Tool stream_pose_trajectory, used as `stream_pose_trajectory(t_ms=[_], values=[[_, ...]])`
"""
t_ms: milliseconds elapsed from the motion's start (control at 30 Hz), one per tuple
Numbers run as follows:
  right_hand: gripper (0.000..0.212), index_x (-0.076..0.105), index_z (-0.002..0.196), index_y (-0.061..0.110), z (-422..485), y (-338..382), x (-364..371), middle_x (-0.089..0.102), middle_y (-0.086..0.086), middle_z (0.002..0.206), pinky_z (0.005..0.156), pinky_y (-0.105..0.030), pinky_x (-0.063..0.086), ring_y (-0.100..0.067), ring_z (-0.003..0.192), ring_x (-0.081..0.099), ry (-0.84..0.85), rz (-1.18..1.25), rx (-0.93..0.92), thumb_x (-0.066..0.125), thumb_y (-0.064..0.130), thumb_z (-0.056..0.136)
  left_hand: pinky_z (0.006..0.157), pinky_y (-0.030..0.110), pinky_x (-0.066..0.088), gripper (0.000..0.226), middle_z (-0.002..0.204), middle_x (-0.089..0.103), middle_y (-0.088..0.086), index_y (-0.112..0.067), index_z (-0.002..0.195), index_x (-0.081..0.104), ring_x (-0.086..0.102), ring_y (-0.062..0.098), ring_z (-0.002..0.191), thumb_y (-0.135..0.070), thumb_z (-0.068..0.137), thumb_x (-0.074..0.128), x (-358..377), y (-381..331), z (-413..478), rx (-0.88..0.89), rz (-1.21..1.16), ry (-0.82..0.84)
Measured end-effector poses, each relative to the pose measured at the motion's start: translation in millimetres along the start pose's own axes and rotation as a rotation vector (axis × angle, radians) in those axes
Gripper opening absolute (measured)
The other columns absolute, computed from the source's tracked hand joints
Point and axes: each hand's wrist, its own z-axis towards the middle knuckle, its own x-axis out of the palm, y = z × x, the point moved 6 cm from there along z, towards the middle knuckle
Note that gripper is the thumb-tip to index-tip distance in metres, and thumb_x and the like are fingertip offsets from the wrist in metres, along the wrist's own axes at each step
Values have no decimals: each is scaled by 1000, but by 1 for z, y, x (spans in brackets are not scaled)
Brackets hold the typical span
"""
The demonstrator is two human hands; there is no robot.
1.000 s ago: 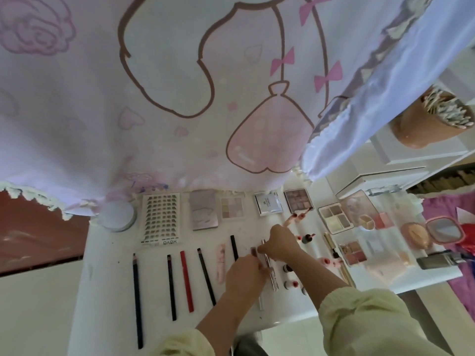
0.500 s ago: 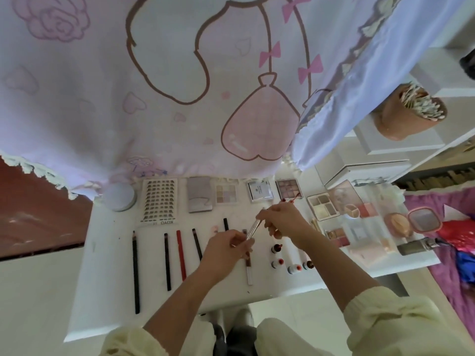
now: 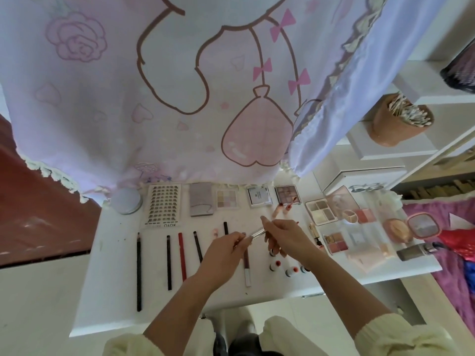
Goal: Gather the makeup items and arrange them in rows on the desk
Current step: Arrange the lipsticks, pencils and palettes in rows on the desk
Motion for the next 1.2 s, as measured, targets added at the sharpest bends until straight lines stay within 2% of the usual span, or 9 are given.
stream_pose_trajectory(t_ms=[133,267,400,633,800,900,1000,1100,1200], values=[[50,58,66,7,-3,-2,0,59,-2,55,47,-18,41,-13,48,52,-14,-25,-22,49,46,97,57,16,36,39,58,44,-10,-16,94,62,42,3,51,-41,102,33,0,-3,-1,-19,63,-20],[38,60,74,7,-5,1,1,62,-2,63,55,-22,46,-13,55,56,35,23,-69,53,36,98,89,30,40,48,54,43,-6,-14,85,60,54,11,66,-41,103,25,-4,-7,-2,-61,97,-5],[15,69,94,4,-5,3,-1,66,-7,67,54,-21,47,-14,56,59,75,144,-82,57,13,96,106,41,34,47,55,44,-5,-16,82,61,46,5,50,-42,103,28,-8,-6,-4,-78,59,18],[34,69,87,-4,-4,6,-3,69,-7,64,54,-24,47,-13,52,61,-1,84,-119,69,30,88,100,37,39,50,55,45,-7,-12,84,64,46,0,46,-46,102,32,-7,0,-6,-92,2,52],[27,69,97,-2,-4,5,0,73,-17,88,63,-26,57,-24,73,72,127,145,-68,70,23,87,62,11,34,51,59,46,-5,-13,86,65,44,4,51,-48,101,31,-9,5,-4,-78,53,46],[46,67,92,-3,-6,4,3,74,-15,78,55,-27,54,-23,59,70,134,54,-6,62,42,91,88,29,42,52,60,47,-3,-9,89,65,44,6,52,-46,101,31,-8,1,-5,-64,41,62],[38,67,88,-6,-5,4,-1,72,-15,72,56,-25,53,-18,56,66,127,47,-31,67,32,89,109,42,31,52,58,45,-4,-7,89,66,44,3,46,-45,102,32,-8,-1,-4,-55,52,72],[22,70,97,-5,-6,4,-3,71,-16,79,65,-23,54,-20,69,69,167,146,-53,73,13,84,84,20,45,54,57,44,-5,-4,91,65,43,0,42,-45,102,32,-8,1,-3,-39,49,57],[29,69,97,-3,-8,3,2,73,-20,84,68,-29,58,-26,73,72,216,143,-26,69,24,88,55,8,35,53,54,43,-9,-6,89,65,42,0,43,-46,101,33,-7,4,-2,-32,56,51]])
